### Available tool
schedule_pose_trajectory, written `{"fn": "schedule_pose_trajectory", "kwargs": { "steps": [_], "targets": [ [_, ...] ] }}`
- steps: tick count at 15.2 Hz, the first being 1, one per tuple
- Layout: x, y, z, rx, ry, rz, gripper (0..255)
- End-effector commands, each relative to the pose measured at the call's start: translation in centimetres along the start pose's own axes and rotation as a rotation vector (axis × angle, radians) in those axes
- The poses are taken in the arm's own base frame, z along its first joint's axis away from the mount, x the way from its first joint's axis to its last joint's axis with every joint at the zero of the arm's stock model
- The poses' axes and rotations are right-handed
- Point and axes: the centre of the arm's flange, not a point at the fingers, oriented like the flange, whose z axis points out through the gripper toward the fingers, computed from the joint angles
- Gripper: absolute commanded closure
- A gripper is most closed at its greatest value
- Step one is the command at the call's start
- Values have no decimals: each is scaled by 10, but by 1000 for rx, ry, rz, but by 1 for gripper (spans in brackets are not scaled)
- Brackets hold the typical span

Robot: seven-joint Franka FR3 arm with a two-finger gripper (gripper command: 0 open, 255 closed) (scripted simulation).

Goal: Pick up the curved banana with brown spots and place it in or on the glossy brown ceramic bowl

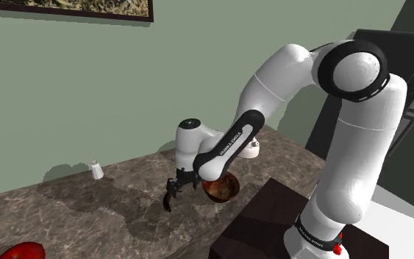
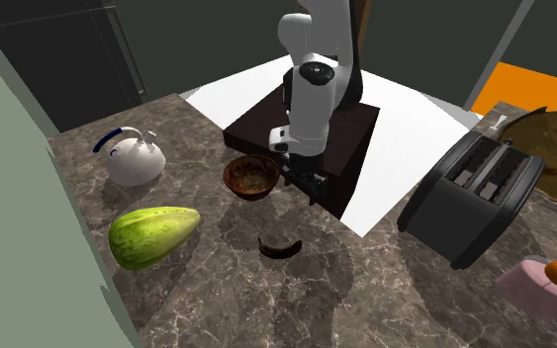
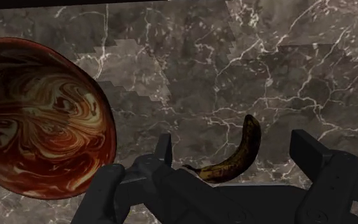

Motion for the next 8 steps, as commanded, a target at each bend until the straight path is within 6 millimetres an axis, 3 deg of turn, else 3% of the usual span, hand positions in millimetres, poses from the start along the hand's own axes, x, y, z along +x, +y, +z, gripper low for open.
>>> {"fn": "schedule_pose_trajectory", "kwargs": {
  "steps": [1, 8],
  "targets": [
    [8, -11, 21, -3, 15, 24, 0],
    [43, -53, 93, -15, 62, 102, 0]
  ]
}}
